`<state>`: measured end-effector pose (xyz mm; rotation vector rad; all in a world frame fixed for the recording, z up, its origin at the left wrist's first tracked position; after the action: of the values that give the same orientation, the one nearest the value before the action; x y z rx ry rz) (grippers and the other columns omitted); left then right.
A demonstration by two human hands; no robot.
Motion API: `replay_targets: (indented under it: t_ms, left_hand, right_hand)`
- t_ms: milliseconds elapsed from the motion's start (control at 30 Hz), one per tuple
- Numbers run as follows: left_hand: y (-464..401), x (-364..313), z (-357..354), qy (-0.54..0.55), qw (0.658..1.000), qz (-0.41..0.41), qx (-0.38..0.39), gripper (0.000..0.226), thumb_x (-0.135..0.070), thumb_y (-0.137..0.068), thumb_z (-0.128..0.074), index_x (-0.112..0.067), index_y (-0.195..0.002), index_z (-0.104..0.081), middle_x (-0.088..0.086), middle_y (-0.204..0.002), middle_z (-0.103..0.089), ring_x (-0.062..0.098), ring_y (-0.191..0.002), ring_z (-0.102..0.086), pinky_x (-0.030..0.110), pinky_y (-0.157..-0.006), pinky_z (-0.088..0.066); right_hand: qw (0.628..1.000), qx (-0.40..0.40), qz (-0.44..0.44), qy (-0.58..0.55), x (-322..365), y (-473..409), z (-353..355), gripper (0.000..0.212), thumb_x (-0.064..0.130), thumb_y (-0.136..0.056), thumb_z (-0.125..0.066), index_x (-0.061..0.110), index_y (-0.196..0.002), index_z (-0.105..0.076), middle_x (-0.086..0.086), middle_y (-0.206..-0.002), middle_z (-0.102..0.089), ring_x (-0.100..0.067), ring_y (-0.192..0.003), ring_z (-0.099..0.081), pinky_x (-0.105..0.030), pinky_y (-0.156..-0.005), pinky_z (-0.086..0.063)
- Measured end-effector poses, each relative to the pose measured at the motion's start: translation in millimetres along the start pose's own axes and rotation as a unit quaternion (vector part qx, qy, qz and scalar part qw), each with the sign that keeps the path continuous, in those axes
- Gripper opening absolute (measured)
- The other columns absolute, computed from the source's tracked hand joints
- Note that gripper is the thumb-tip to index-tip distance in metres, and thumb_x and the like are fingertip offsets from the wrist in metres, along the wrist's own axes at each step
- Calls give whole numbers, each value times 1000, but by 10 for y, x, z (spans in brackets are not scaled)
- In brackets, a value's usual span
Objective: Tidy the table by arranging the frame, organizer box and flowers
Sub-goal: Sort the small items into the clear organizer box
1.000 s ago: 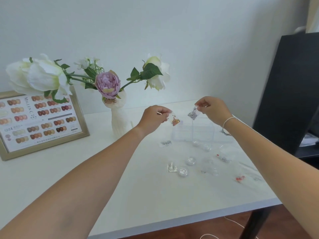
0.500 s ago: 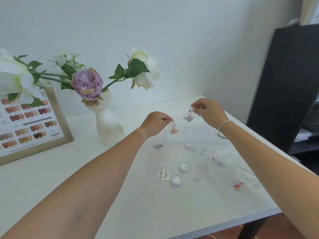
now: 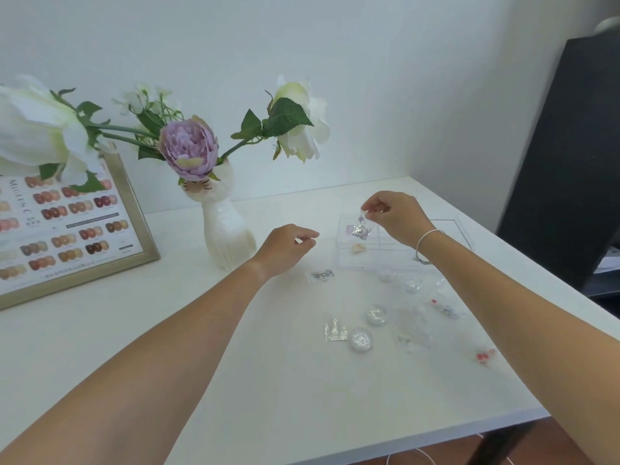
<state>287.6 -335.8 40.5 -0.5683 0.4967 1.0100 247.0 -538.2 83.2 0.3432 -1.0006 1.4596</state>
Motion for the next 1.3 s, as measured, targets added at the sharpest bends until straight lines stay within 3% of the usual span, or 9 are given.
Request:
replay_targets:
  t_ms: [233, 333, 400, 600, 767, 933, 1033, 1167, 1300]
  left_hand:
    - [185, 123, -139, -11, 998, 17, 62, 26, -35, -83, -63, -24, -107, -67, -11, -93, -57, -7, -73, -49, 8, -64, -34]
    - [239, 119, -181, -23, 997, 12, 71, 24, -37, -81, -65, -27, -102, -68, -15, -88, -55, -7, -73, -49, 5, -61, -36]
    - [264, 103, -195, -26, 997, 6, 73, 22, -36, -80, -66, -26, -100, -69, -15, -87, -55, -6, -73, -49, 8, -62, -34]
    - [358, 77, -185, -36, 997, 2, 74, 25, -32, -81, -67, -21, -103, -69, -17, -81, -50, -5, -72, -47, 8, -64, -33]
    - [489, 113, -132, -42, 996, 5, 76, 28, -31, -82, -65, -21, -108, -66, -9, -89, -54, 0, -76, -49, 14, -67, -35]
    - [620, 158, -35, -62, 995, 23, 81, 34, -29, -81, -66, -14, -111, -65, -6, -93, -55, 12, -88, -55, 18, -75, -34]
    - [701, 183, 37, -80, 993, 37, 80, 38, -35, -78, -69, -14, -110, -65, -5, -94, -56, 12, -86, -54, 19, -74, -36]
    - [792, 197, 105, -99, 991, 31, 85, 34, -34, -79, -69, -15, -106, -67, -3, -95, -58, 11, -85, -52, 19, -74, -37]
    - [859, 201, 134, -102, 989, 27, 99, 26, -32, -80, -67, -16, -100, -66, -1, -96, -59, 11, -85, -53, 19, -71, -37]
  right_hand:
    - [996, 32, 10, 81, 68, 58, -167, 18, 6, -84, -52, 17, -86, -67, -2, -87, -61, -14, -74, -51, -7, -53, -37]
    - [990, 57, 17, 130, 71, 107, -218, 21, 7, -85, -50, 16, -90, -69, -5, -96, -66, -17, -84, -56, -22, -69, -41]
    - [988, 61, 18, 141, 56, 142, -230, 21, 8, -86, -51, 16, -93, -70, -4, -102, -68, -17, -90, -56, -22, -77, -39]
    - [990, 37, 57, 125, 221, 353, -217, 19, 10, -85, -55, 18, -94, -69, 3, -99, -64, -3, -72, -45, -18, -74, -33]
    - [976, 127, 124, 123, 453, 792, -371, 14, 11, -83, -60, 18, -91, -70, 10, -83, -58, 27, -70, -43, 3, -66, -32]
    - [951, 234, 101, 175, 493, 1047, -527, 21, 30, -81, -66, 27, -101, -66, 13, -91, -56, 8, -69, -47, -8, -64, -35]
    - [931, 285, 67, 220, 457, 1114, -598, 35, 39, -77, -69, 26, -109, -63, 9, -101, -57, -5, -86, -48, -21, -76, -37]
    - [917, 308, 43, 250, 439, 1180, -664, 39, 38, -74, -71, 22, -108, -63, 2, -107, -59, -16, -103, -52, -28, -88, -40]
    - [920, 311, 30, 238, 445, 1182, -689, 38, 34, -74, -71, 19, -108, -63, 4, -98, -53, -13, -94, -48, -25, -79, -37]
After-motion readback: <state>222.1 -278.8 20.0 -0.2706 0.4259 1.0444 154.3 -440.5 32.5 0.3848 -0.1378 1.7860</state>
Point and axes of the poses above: each hand's wrist, its own y-axis away from the middle knuckle, its own z-axis out of the back of the hand, x = y × z, the point moved 6 cm from there along -y, towards the middle knuckle
